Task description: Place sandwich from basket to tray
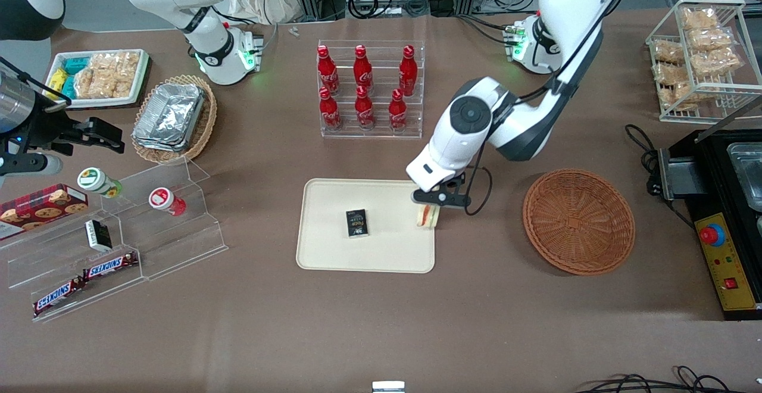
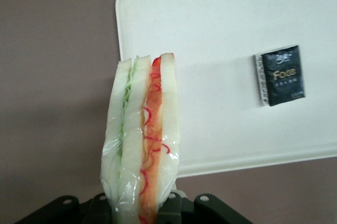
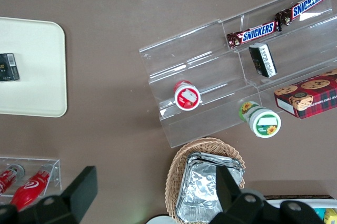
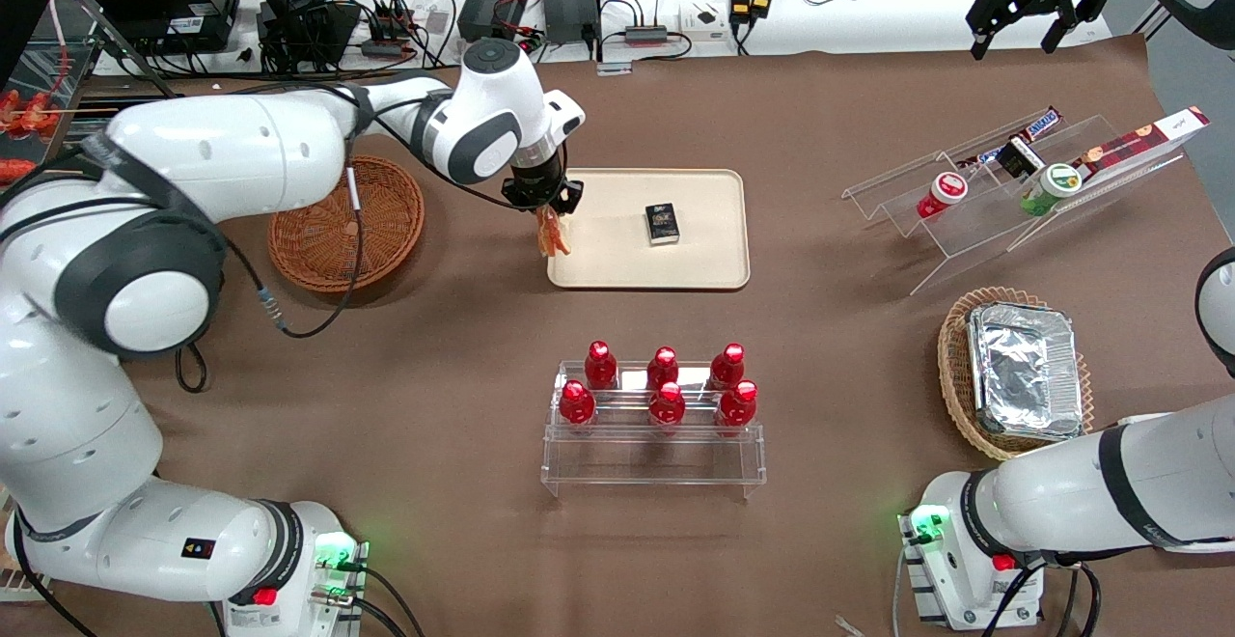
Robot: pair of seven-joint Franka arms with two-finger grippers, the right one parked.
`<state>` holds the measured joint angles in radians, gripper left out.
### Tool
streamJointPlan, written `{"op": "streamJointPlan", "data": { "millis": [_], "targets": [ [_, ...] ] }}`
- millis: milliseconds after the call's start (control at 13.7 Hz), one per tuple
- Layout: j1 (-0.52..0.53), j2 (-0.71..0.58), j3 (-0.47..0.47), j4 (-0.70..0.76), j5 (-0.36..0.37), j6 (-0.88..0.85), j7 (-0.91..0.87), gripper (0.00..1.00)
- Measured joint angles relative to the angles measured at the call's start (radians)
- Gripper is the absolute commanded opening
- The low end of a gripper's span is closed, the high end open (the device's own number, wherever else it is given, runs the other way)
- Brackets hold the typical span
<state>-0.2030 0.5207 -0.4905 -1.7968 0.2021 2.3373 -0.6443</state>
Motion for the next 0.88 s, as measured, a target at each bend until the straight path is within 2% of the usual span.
{"op": "streamJointPlan", "data": {
  "millis": [220,293,366,439,512,878],
  "targets": [
    [0.0,0.152,0.005,0.081,0.106,0.066,-0.043,0.0],
    [0.0,0.187,0.005,0.097,0.138,0.083,-0.058,0.14],
    [0.0,0.212,0.005,0.106,0.163,0.093,-0.077,0.34],
    [0.0,0.224,0.002,0.114,0.176,0.099,-0.094,0.89],
    [-0.002,0.224,-0.001,0.117,0.188,0.098,-0.112,1.0],
    [-0.01,0.217,-0.001,0.136,0.203,0.099,-0.185,1.0]
  ]
}}
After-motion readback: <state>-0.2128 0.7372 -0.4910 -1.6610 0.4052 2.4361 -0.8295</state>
